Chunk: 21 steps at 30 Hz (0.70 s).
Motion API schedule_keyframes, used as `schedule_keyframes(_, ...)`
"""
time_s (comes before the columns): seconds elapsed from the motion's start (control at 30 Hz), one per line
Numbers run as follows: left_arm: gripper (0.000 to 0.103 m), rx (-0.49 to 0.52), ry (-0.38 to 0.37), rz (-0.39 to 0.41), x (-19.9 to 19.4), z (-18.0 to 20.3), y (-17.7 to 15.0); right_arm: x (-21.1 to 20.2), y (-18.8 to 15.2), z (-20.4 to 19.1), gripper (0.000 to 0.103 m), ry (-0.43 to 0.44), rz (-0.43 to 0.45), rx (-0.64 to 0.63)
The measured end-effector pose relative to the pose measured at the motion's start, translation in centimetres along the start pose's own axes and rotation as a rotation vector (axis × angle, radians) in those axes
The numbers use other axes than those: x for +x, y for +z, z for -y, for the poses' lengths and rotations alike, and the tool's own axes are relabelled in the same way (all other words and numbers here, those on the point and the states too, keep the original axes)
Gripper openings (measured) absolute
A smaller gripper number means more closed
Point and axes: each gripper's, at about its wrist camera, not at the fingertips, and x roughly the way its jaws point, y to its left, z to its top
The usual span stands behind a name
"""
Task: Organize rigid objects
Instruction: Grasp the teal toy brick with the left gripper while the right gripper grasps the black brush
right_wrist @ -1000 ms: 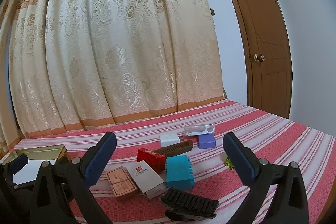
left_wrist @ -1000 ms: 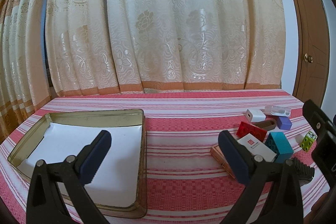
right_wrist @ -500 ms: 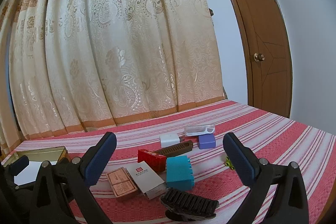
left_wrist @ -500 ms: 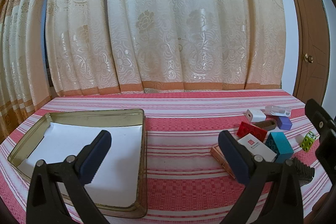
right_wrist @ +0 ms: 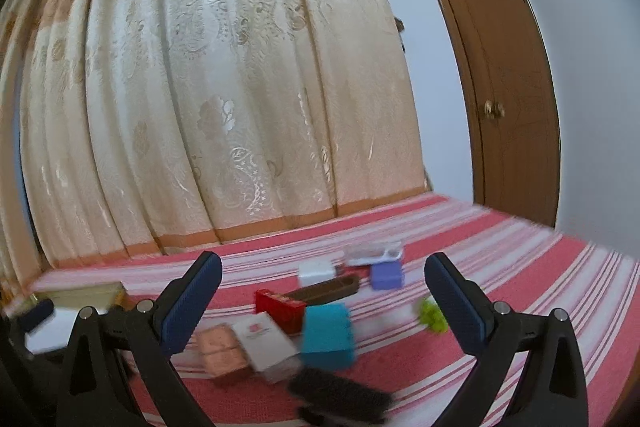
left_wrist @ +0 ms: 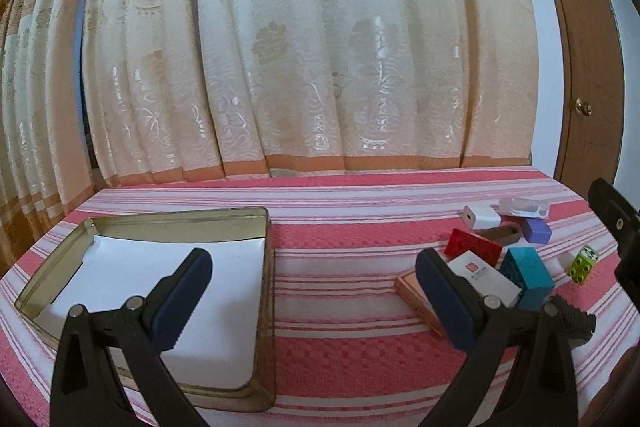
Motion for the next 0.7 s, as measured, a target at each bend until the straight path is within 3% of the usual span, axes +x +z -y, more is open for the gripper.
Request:
schedule_keyframes(0.1, 0.103, 0.024, -0.006, -0.023, -0.2, 0.7, -0.1, 0.4, 0.5, 1.4, 0.102, 0.038, -0.062, -0.070)
schedule_keyframes(0.3, 0.103, 0.079, -0.035, -0.061, -0.9, 2.4, -0.6, 1.2, -0.3, 5.6, 0.101, 0.147, -0.261, -0.076)
schedule_keyframes(0.5, 0.094, 0.092, -0.071, -0.145, -0.7, 3.4, -1.2, 2.8, -2.5, 5.1, 0.083, 0.315, -0.466, -0.058)
schedule_keyframes(0.57, 0.089, 0.091, -0.092, -0.182, -0.3, 3.5, -1.3, 3.8, -3.2, 4.0, 0.073, 0.354, -0.528, -0.085)
schedule_keyframes(0.7, 0.089, 0.099, -0.114, -0.217, 0.1, 4.0, -1.6, 5.7, -4.3, 2.6, 0.060, 0.384, -0.637, -0.114)
